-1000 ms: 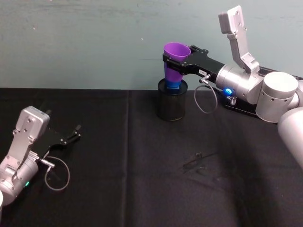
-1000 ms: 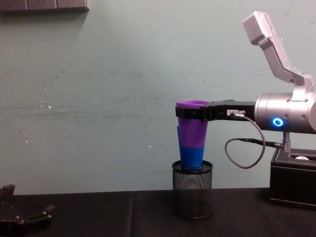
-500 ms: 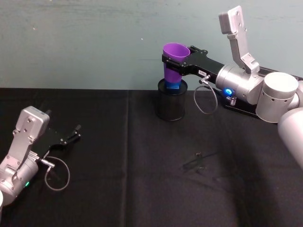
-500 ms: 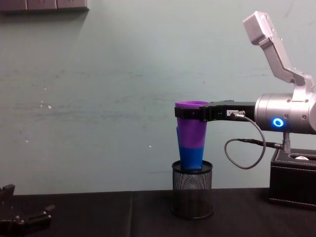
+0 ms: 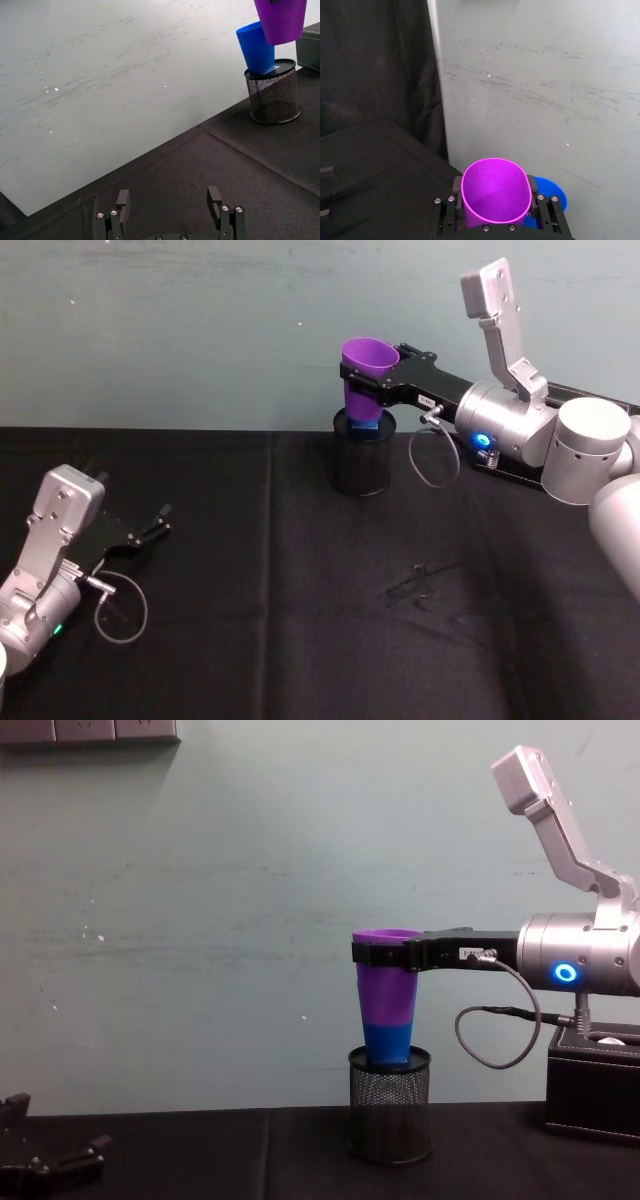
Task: Pick up one cup with a gripper and tap it against the other cup.
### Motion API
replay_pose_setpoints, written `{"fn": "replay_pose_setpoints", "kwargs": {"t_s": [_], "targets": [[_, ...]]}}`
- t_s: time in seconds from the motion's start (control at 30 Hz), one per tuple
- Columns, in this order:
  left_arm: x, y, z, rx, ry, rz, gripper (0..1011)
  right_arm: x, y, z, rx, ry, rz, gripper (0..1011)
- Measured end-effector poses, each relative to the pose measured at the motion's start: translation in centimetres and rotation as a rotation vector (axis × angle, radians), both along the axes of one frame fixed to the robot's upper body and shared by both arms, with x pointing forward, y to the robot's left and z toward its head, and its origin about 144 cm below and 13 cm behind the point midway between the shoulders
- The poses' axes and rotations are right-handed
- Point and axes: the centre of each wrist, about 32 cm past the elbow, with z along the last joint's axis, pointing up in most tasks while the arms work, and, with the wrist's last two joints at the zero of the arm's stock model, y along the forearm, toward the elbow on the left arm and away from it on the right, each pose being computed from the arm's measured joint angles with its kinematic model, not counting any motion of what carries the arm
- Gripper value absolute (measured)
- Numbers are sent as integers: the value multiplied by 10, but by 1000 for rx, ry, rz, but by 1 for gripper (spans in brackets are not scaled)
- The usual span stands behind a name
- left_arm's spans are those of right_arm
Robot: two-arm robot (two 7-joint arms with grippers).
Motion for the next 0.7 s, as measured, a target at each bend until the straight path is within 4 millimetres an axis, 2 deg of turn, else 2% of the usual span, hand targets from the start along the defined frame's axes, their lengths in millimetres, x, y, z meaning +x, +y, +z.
{"fn": "replay_pose_setpoints", "kwargs": {"t_s": [0.7], "targets": [[0, 0, 0, 0, 0, 0, 1011, -33, -9, 2, -20, 9, 42, 724]]}}
